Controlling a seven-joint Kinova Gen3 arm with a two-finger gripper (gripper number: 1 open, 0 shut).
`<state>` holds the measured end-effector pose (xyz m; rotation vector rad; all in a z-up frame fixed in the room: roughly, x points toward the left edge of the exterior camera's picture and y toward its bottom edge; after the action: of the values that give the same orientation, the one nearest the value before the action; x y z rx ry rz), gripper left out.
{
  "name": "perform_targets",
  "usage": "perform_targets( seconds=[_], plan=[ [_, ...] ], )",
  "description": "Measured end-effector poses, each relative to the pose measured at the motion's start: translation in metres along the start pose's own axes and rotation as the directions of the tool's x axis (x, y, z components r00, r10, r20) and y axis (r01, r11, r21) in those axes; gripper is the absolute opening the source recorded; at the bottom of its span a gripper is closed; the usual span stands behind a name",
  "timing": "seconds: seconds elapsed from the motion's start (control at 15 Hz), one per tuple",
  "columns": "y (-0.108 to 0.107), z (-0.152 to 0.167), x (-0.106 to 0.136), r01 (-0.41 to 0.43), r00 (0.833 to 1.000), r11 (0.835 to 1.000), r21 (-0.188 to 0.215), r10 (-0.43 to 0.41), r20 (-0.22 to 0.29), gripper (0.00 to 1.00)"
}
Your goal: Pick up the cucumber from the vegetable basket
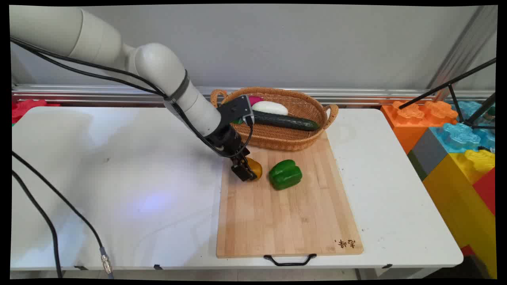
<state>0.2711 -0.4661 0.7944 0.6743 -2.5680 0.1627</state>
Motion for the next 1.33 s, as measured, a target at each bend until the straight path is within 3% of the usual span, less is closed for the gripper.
perform_targets(
  seconds=[0.4,0.67,0.87,1.13,1.33],
  plan=[
    [-0.008,-0.031,0.026,-0.022,0.999,1.0,0.001,0.022,-0.04,1.0],
    [-0.035,-0.048,0.057,-0.108,0.992,0.991,0.075,0.113,-0.063,1.0],
    [-0.064,-0.051,0.078,-0.187,0.979,0.972,0.142,0.197,-0.06,1.0],
    [-0.09,-0.031,0.096,-0.278,0.955,0.943,0.183,0.292,-0.052,1.0],
    [-0.103,-0.003,0.106,-0.358,0.928,0.912,0.2,0.372,-0.032,1.0]
  ],
)
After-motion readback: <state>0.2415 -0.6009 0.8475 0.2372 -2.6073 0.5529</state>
